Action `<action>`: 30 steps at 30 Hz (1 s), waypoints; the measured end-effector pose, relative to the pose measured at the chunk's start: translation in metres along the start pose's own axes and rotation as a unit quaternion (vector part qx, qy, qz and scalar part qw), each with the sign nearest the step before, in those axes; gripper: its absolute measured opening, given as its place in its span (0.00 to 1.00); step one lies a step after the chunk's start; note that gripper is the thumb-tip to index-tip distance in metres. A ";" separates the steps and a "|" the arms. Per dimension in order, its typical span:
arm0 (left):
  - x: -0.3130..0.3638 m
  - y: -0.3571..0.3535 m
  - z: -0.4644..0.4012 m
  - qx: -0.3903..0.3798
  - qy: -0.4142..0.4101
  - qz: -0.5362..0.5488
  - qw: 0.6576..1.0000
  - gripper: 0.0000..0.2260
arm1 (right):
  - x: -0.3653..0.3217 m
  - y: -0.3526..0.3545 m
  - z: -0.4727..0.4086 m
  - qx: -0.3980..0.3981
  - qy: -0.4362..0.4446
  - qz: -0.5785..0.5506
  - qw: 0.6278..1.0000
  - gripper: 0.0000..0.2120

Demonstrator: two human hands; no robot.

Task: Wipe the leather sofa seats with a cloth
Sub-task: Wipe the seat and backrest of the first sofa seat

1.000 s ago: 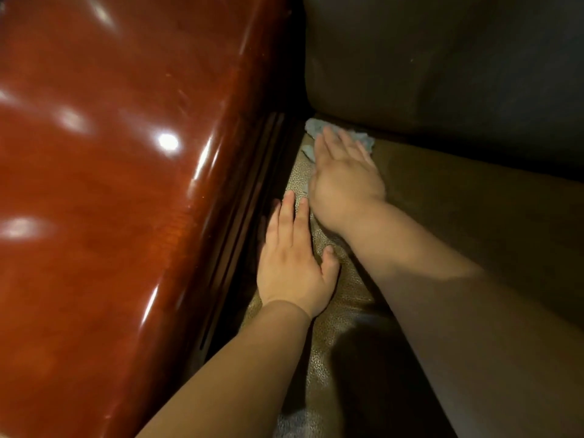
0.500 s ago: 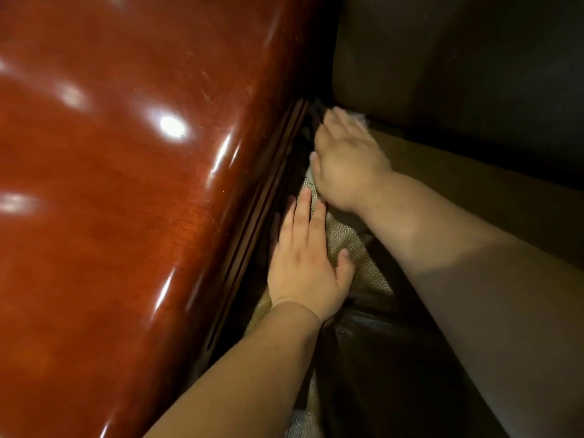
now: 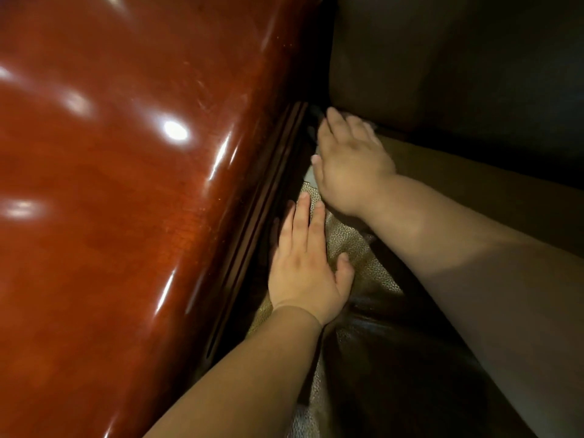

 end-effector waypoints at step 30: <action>-0.002 0.017 0.000 -0.025 0.010 0.062 0.998 0.36 | 0.022 0.030 0.123 -0.023 -0.172 0.003 0.985 0.30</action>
Point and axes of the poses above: each hand's wrist, its own z-axis away from the middle knuckle, its own y-axis out of the back of the hand, x = y × z, the point moved 5 cm from there along -z, towards the middle knuckle, and after that the axes turned 7 degrees about x, right-handed, at the moved point
